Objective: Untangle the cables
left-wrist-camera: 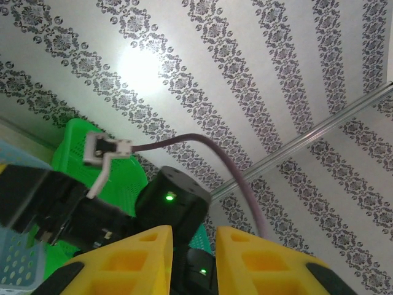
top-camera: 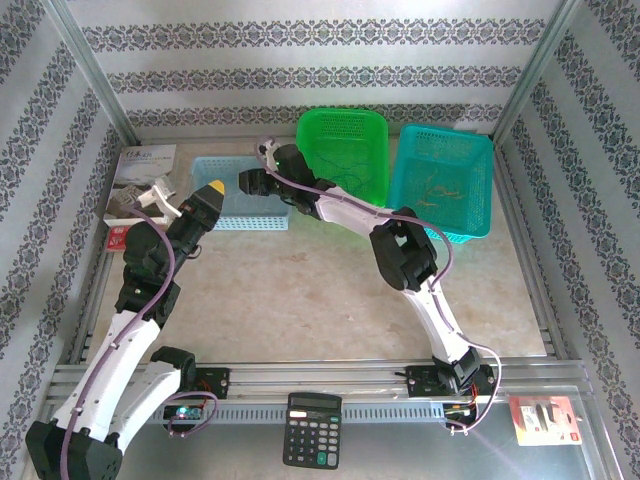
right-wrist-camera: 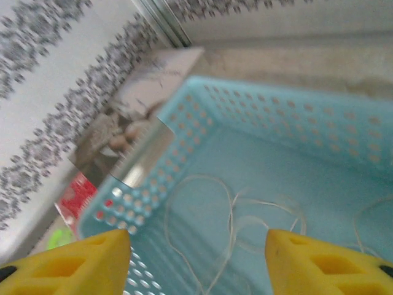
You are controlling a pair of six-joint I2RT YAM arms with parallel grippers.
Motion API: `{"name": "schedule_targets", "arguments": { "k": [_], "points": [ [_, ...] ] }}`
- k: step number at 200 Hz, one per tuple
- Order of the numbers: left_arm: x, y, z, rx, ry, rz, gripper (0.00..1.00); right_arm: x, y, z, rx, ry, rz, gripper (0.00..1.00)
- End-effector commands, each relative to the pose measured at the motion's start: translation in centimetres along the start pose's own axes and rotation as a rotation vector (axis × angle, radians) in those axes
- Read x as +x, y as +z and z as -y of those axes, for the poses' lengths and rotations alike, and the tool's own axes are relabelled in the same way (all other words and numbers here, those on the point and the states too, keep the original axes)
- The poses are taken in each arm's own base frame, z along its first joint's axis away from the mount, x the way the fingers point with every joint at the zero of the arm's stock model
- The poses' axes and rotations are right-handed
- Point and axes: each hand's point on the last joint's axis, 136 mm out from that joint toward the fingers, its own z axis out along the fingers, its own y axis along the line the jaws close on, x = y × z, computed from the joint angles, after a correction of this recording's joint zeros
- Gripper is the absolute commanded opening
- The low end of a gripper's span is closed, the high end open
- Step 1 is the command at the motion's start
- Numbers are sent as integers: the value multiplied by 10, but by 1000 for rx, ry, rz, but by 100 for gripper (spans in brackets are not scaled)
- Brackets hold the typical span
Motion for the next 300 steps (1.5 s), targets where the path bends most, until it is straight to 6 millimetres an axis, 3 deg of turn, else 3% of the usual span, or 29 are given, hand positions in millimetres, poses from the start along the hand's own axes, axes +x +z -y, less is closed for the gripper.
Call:
{"name": "schedule_targets", "arguments": {
  "k": [1, 24, 33, 51, 63, 72, 77, 95, 115, 145, 177, 190, 215, 220, 225, 236, 261, 287, 300],
  "points": [
    [-4, -5, 5, 3, 17, 8, 28, -33, -20, -28, -48, -38, 24, 65],
    [-5, -6, 5, -22, 61, 0, 41, -47, -47, -50, -87, -62, 54, 70],
    [-5, -7, 3, -49, 96, -12, 53, -51, -61, -61, -104, -75, 65, 72],
    [-8, -12, -9, -139, 181, -19, 85, -54, -94, -82, -130, -113, 84, 79],
    [-12, -17, -21, -219, 270, -22, 99, -54, -119, -91, -128, -145, 97, 86],
    [-16, -22, -32, -291, 336, -18, 100, -52, -139, -92, -116, -159, 106, 90],
    [-19, -26, -38, -330, 383, -9, 100, -50, -150, -91, -107, -165, 111, 98],
    [-28, -39, -64, -459, 531, 37, 100, -40, -191, -80, -55, -177, 132, 98],
    [-36, -55, -93, -592, 674, 92, 100, -23, -242, -47, 86, -192, 167, 98],
    [-20, -59, -139, -684, 836, 76, 100, 8, -322, 27, 388, -213, 256, 98],
    [1, -46, -191, -765, 948, 23, 100, 51, -405, 128, 769, -197, 329, 98],
    [7, -40, -210, -796, 932, 19, 100, 66, -431, 159, 903, -224, 326, 98],
    [20, -23, -230, -768, 951, 30, 100, 82, -477, 216, 1180, -102, 407, 98],
    [21, -21, -234, -769, 955, 42, 100, 80, -481, 224, 1216, -98, 420, 98],
    [21, -17, -235, -757, 980, 41, 100, 94, -479, 238, 1242, -103, 389, 98],
    [32, -9, -246, -746, 1019, -13, 100, 95, -471, 249, 1223, -126, 436, 98],
    [44, -3, -264, -718, 1042, -8, 100, 74, -439, 241, 1053, -247, 535, 98],
    [47, -1, -274, -714, 1001, -65, 100, 80, -412, 253, 952, -289, 570, 98],
    [50, 3, -281, -681, 975, -87, 100, 85, -390, 256, 880, -293, 433, 98]
  ]
}}
